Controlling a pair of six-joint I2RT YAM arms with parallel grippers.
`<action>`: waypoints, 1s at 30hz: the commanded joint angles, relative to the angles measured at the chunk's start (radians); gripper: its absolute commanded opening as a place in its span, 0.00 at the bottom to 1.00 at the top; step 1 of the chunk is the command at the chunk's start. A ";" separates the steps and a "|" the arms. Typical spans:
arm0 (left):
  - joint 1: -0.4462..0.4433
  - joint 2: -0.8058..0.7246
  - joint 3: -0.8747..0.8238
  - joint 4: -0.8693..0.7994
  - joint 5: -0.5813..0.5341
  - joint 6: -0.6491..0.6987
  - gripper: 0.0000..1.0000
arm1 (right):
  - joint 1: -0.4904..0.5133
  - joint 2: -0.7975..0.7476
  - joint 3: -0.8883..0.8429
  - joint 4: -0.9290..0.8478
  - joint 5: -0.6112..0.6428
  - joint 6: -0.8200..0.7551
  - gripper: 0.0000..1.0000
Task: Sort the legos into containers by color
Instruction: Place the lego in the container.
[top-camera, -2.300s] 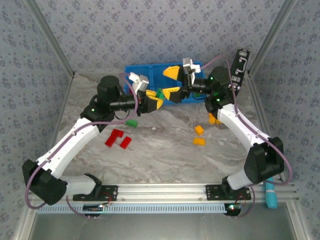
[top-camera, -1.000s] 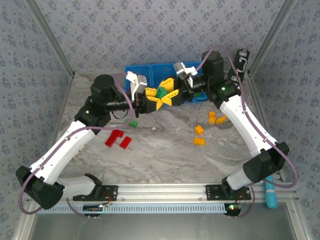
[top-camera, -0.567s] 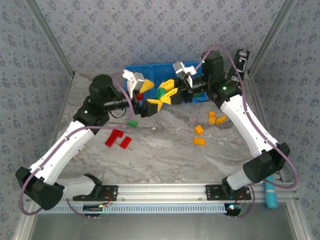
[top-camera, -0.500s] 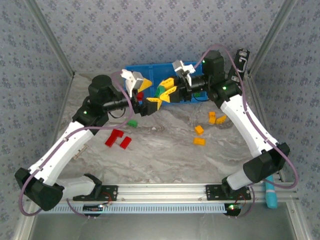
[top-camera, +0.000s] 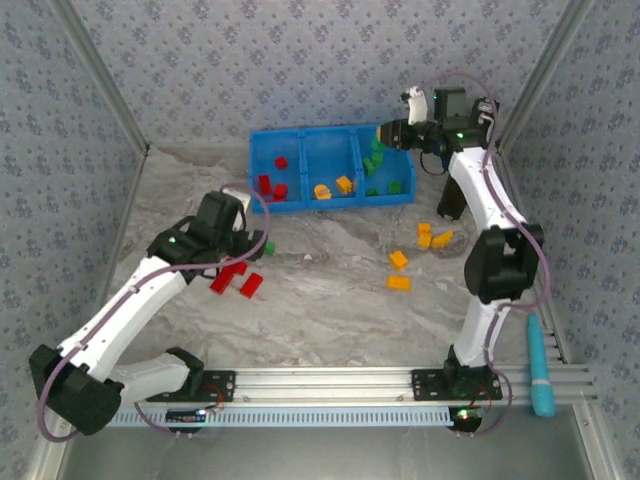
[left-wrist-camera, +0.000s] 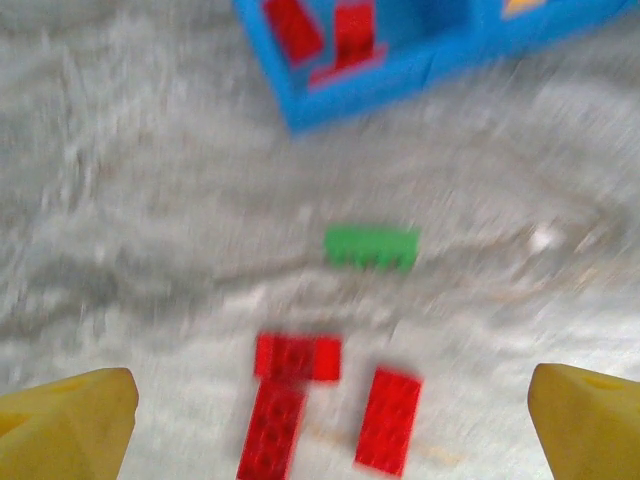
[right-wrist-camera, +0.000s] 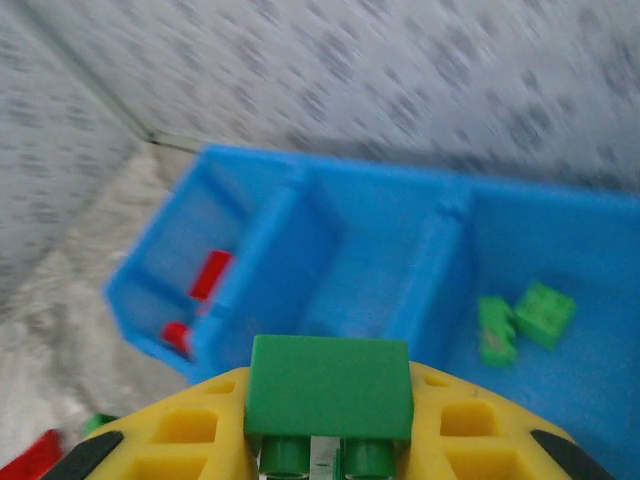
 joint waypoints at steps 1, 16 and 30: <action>-0.002 0.022 -0.039 -0.045 -0.082 -0.009 1.00 | 0.002 0.122 0.153 -0.137 0.088 -0.024 0.17; 0.052 0.201 -0.139 0.048 -0.075 0.071 1.00 | 0.005 0.413 0.437 -0.366 0.221 -0.121 0.30; 0.174 0.307 -0.187 0.115 -0.032 0.100 0.90 | -0.034 0.334 0.411 -0.363 0.013 -0.125 0.60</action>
